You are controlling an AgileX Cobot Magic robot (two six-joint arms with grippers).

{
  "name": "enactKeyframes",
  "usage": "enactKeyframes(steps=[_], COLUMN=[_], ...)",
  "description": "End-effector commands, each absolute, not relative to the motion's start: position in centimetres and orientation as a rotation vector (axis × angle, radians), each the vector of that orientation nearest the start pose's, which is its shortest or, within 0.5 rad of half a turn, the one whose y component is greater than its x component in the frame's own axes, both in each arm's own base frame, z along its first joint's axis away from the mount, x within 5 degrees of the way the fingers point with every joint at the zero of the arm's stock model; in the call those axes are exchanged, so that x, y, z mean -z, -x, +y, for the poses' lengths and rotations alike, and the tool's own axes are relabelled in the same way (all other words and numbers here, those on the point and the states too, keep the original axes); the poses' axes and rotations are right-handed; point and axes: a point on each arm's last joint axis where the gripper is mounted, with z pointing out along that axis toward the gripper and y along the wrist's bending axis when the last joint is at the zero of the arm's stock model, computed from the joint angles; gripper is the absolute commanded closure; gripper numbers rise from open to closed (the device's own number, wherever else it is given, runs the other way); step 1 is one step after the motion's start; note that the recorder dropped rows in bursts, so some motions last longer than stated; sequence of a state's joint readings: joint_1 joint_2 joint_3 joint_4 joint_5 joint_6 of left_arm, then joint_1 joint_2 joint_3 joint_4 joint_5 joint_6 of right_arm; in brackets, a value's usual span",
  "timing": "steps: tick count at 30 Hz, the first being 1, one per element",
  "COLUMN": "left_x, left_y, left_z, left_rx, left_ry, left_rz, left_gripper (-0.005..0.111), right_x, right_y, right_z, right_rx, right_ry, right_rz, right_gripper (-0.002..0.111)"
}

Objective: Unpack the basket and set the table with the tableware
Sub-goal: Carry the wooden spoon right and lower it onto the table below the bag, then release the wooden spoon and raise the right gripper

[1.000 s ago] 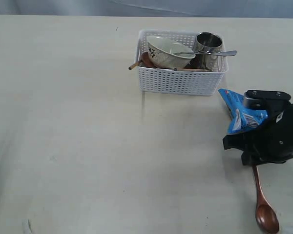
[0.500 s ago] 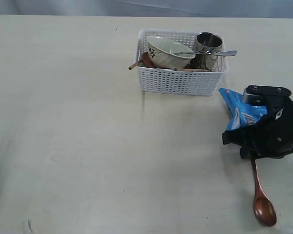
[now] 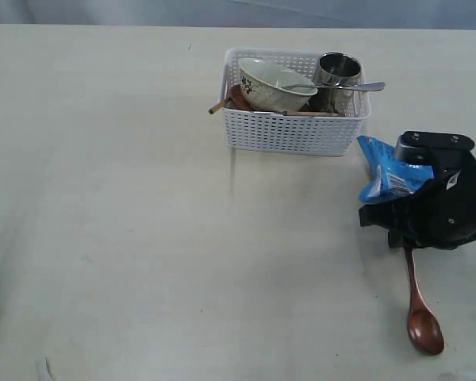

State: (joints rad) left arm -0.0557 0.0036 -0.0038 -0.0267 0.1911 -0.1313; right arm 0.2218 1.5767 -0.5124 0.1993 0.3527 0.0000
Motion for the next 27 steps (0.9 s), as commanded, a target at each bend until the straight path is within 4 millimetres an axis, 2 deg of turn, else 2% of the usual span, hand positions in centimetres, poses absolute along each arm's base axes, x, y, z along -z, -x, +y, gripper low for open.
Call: enactKeyframes(steps=[1,5,6,11,12,20,23,27], left_x=[-19.6,-19.6,-19.6,-19.6,-19.6,-19.6,-19.6,-19.6], left_y=[-5.6,-5.6,-5.6,-5.6,-5.6,-5.6,-5.6,-5.6], left_z=[-0.3,-0.3,-0.3,-0.3,-0.3,-0.3,-0.3,-0.3], left_rx=[0.162,0.162,0.162,0.162,0.164,0.164,0.164,0.164], left_ry=[0.085,0.085,0.085,0.085,0.087,0.087,0.087,0.087], left_rz=[1.672,1.672,1.672,1.672,1.672,1.672,1.672,1.672], left_gripper=[0.101,0.101,0.101,0.101,0.101,0.101,0.101,0.101], right_x=[-12.2,-12.2,-12.2,-12.2,-12.2,-12.5,-13.5,-16.0], right_y=[-21.5,-21.6,-21.6,-21.7,-21.7,-21.2,-20.6,-19.6], right_z=[5.6,5.6,5.6,5.6,5.6,5.7,5.6,5.6], right_rx=[-0.175,-0.175,-0.175,-0.175,-0.175,-0.201,-0.218,-0.251], right_ry=[0.047,0.045,0.044,0.044,0.041,0.005,0.016,0.044], right_rz=[2.892,2.882,2.879,2.878,2.878,2.91,2.928,2.879], right_gripper=[0.109,0.108,0.105,0.072,0.07,0.07,0.07,0.07])
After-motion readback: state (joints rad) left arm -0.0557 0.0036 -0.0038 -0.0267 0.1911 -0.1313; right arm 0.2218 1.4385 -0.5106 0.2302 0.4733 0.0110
